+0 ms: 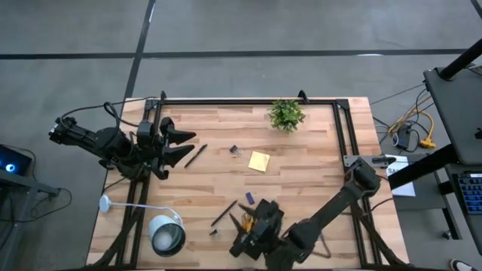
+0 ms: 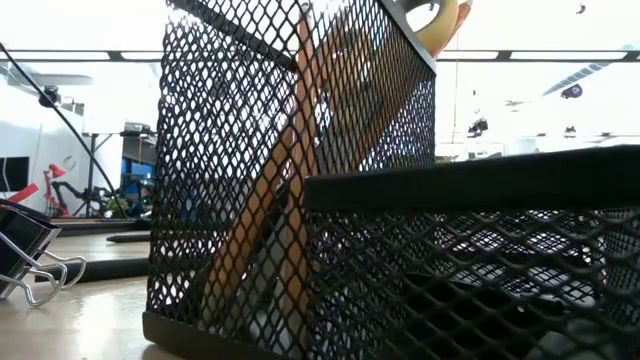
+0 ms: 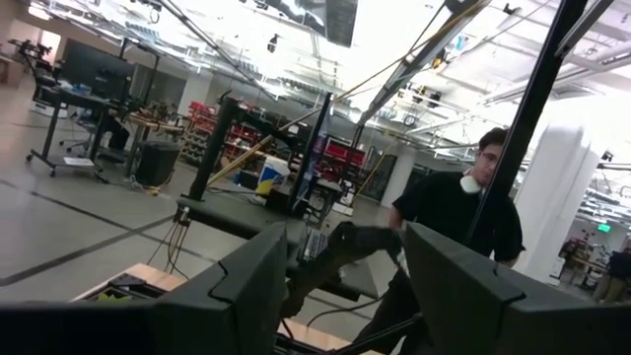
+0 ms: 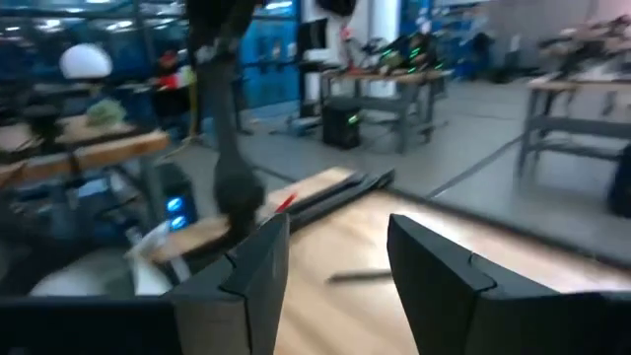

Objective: Pick and place office supplies into organizer
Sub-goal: Put the sticky note into the desk organizer

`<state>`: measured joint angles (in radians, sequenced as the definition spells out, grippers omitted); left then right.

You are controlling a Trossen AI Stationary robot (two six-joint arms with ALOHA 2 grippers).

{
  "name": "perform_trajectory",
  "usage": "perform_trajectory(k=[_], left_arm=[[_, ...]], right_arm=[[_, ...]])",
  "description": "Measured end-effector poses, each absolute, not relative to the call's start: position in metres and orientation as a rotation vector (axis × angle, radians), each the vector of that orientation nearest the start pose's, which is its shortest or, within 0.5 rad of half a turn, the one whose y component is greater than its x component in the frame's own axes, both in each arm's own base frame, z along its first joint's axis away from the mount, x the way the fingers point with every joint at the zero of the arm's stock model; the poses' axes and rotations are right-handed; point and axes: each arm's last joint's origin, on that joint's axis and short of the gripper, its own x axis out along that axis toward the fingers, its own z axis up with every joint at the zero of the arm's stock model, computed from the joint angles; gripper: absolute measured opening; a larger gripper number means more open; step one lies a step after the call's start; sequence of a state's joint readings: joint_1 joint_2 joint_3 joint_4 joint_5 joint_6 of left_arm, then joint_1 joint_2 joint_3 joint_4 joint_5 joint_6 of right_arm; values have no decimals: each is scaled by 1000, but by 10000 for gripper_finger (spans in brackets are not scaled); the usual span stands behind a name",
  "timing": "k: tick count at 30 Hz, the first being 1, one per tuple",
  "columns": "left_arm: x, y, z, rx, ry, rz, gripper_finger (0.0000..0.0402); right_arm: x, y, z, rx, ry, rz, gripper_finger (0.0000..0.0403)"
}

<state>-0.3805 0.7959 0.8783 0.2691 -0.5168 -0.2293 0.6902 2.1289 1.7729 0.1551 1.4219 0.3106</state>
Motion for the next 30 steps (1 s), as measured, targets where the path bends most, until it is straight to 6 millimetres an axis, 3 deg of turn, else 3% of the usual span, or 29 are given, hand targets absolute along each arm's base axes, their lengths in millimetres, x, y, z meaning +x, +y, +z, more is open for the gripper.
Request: perform_trajectory(k=[7, 14, 18, 22, 30], left_arm=[[157, -48, 403, -373, -323, 102, 191], [156, -47, 402, -362, -310, 116, 191], [148, -43, 404, -343, -319, 150, 191], [140, -39, 405, -333, -322, 176, 191], [128, -34, 411, -244, -349, 195, 191]], right_arm=[[374, 243, 373, 124, -50, -800, 157], [359, 183, 425, 234, -96, -842, 158], [350, 136, 426, 439, -29, -757, 159], [349, 91, 408, 584, 257, -681, 160], [346, 27, 384, 528, 789, -500, 165]])
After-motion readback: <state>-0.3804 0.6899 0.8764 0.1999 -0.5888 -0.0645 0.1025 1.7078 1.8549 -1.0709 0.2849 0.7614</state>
